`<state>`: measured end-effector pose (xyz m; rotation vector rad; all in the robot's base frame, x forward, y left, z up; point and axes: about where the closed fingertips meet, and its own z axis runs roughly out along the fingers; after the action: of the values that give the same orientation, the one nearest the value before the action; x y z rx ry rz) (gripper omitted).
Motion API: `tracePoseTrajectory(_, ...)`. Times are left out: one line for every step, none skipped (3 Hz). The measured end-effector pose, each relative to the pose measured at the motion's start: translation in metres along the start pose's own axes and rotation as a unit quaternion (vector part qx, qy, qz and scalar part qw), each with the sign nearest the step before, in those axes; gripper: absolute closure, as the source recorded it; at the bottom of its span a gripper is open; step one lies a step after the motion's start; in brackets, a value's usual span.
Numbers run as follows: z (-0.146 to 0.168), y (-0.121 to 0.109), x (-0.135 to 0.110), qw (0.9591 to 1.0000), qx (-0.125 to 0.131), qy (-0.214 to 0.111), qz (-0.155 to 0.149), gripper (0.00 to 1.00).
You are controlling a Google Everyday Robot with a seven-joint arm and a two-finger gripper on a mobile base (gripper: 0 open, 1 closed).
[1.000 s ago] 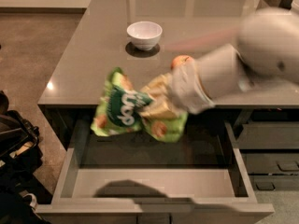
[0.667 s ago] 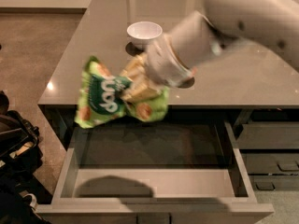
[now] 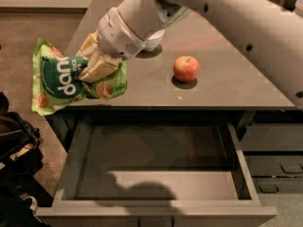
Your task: Pick green rice chip bag from top drawer and place on counter
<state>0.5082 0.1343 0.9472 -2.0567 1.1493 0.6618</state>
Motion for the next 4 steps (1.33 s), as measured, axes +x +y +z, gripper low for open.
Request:
tracePoseTrajectory(0.000, 0.000, -0.001, 1.0000, 0.001, 0.000, -0.001, 1.00)
tracePoseTrajectory(-0.019, -0.012, 0.020, 0.9999, 0.004, 0.005, 0.016, 1.00)
tracePoseTrajectory(-0.048, -0.032, 0.052, 0.9991, 0.001, 0.023, 0.037, 1.00)
tracePoseTrajectory(-0.069, -0.055, 0.083, 0.9984, -0.004, 0.029, 0.049, 1.00)
